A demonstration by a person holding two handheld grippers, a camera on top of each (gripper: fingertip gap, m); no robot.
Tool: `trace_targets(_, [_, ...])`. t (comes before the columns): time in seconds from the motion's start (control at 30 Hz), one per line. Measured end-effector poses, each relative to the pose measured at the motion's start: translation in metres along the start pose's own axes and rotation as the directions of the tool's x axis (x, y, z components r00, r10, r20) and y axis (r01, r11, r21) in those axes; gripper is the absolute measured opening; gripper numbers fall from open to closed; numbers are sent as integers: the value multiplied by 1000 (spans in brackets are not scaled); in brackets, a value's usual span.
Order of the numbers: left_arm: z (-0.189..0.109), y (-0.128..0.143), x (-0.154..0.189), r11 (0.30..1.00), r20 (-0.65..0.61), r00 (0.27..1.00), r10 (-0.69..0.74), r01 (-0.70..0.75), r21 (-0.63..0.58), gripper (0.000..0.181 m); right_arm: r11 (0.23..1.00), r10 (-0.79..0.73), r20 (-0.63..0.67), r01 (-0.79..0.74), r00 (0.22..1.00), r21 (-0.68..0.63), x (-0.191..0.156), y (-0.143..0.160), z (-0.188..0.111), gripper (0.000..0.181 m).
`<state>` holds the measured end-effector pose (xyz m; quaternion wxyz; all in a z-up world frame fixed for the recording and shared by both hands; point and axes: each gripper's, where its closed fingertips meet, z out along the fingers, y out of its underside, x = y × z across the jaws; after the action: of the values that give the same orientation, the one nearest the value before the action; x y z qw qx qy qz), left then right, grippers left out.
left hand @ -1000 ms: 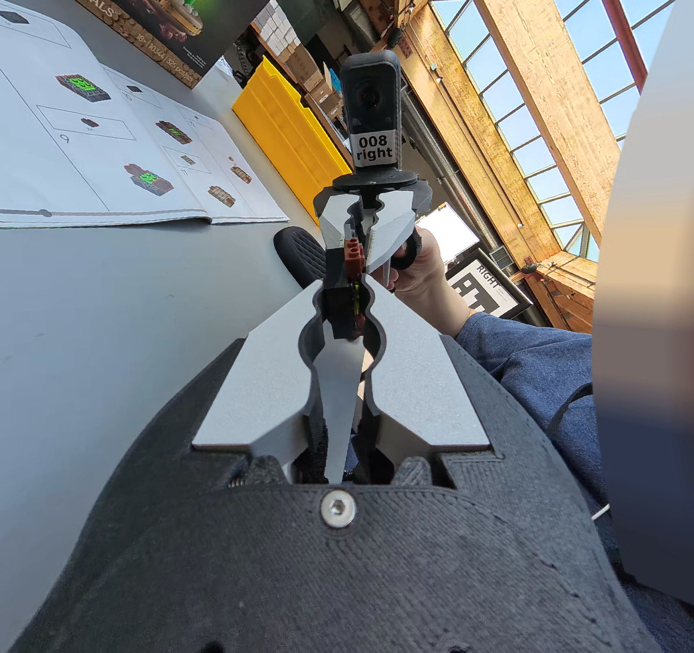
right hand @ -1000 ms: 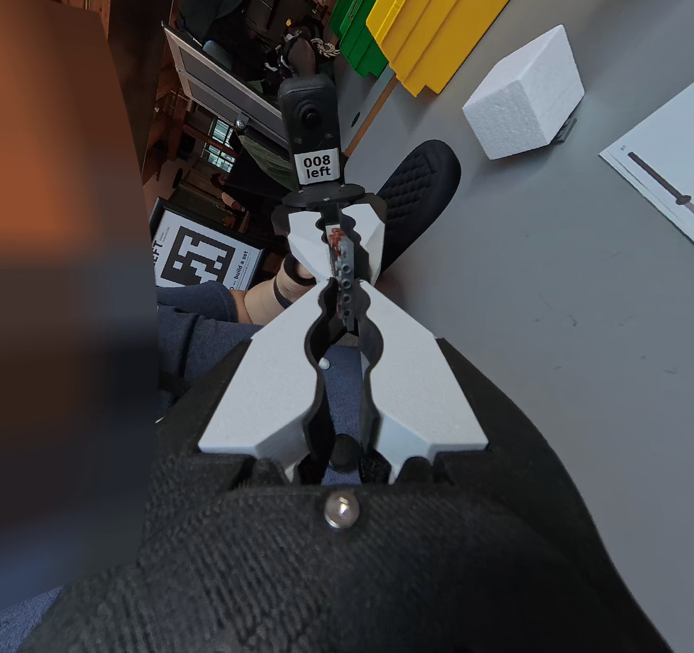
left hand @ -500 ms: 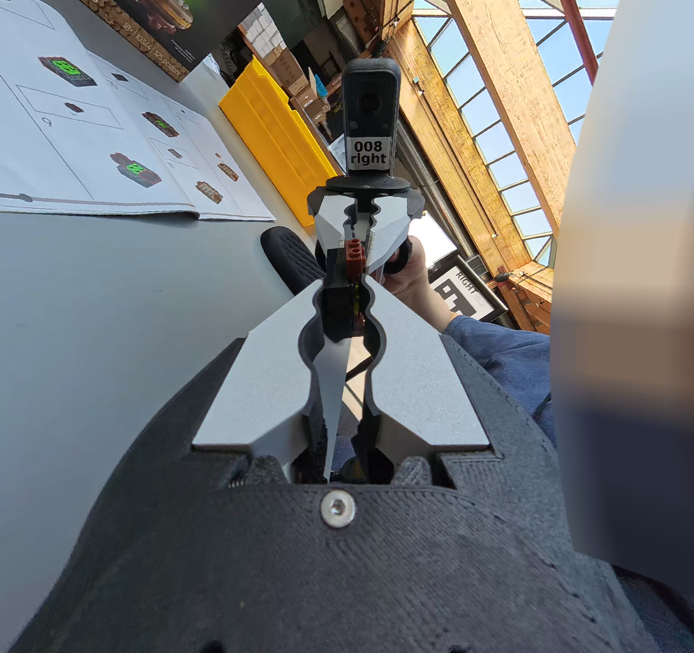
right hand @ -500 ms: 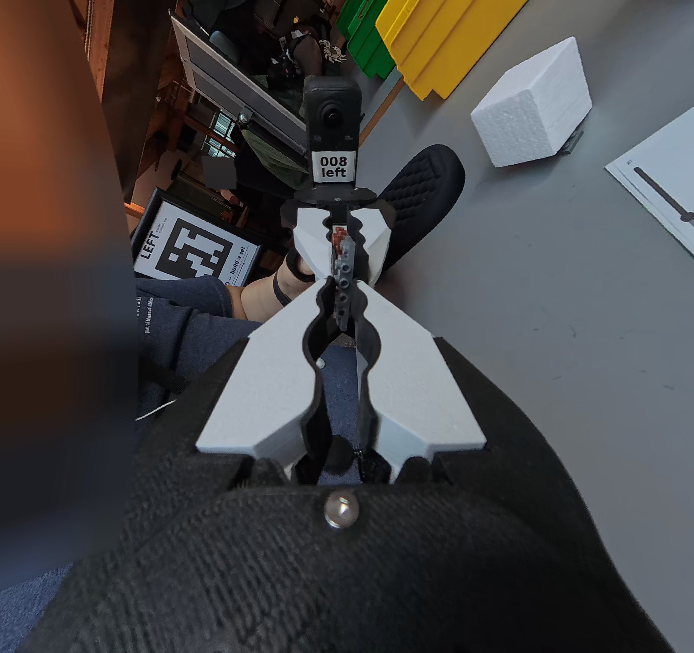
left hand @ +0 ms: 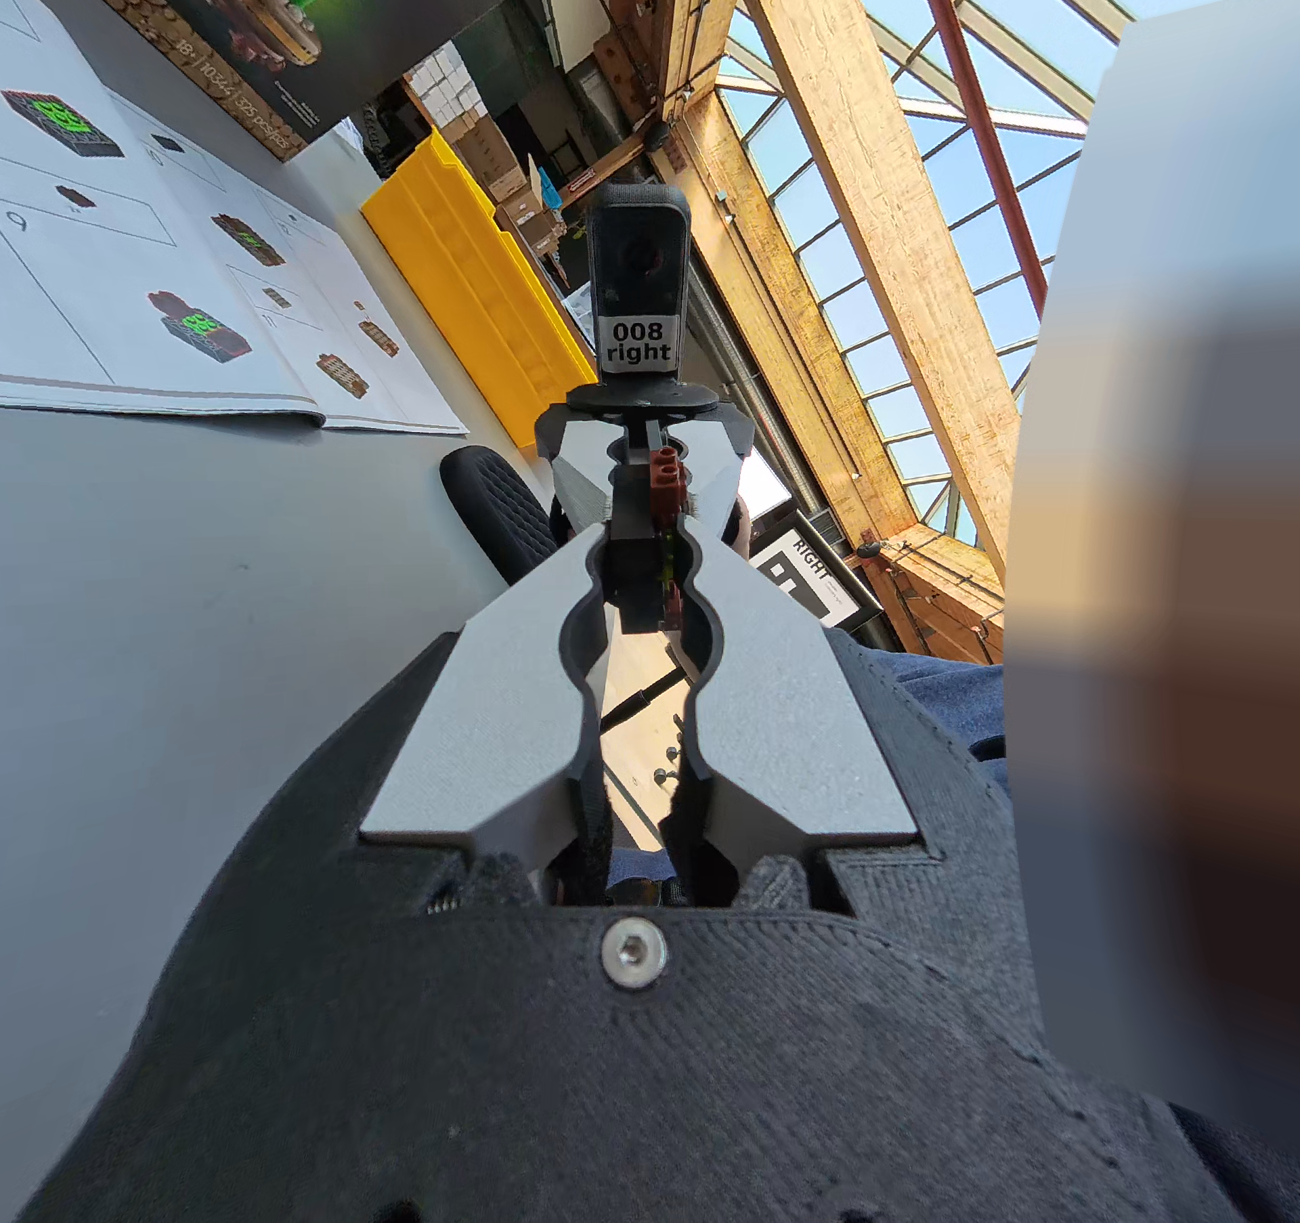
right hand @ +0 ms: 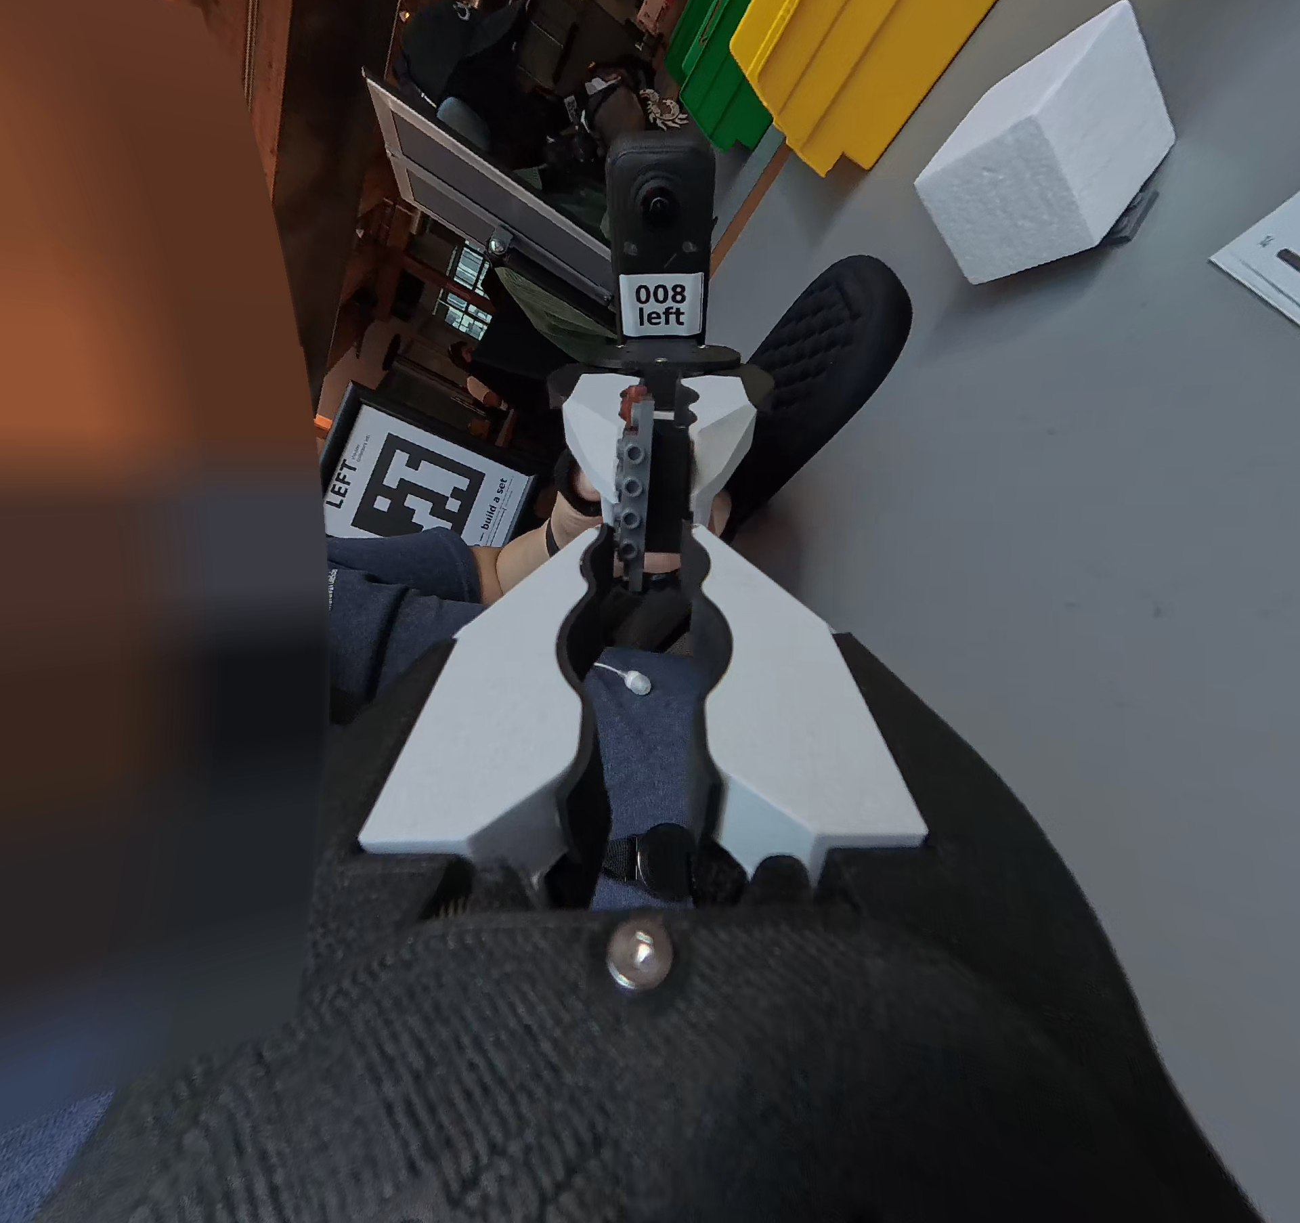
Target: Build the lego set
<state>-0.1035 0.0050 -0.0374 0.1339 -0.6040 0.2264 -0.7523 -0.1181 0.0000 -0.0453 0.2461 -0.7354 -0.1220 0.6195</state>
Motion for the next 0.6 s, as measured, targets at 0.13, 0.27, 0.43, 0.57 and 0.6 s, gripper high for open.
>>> trace_targets(0.13, [0,1,-1,1000,11,1000,3,-3,2,13,1000,-7,-7,7,1000,9,1,1,0,17])
trace_targets(0.27, [1,2,-2,1000,15,1000,4,-4,9,13,1000,-2,-14,2,1000,13,1,2,-1,16])
trace_targets(0.43, [1,4,-4,1000,23,1000,-6,6,13,13,1000,-14,-34,14,999,8,4,5,-1,16])
trace_targets(0.57, [1,4,-5,1000,27,1000,-3,3,11,13,1000,-12,-33,12,999,11,4,5,-1,16])
trace_targets(0.6, [1,4,-5,1000,21,1000,-6,5,11,12,1000,-11,-29,11,1000,13,3,4,-1,17])
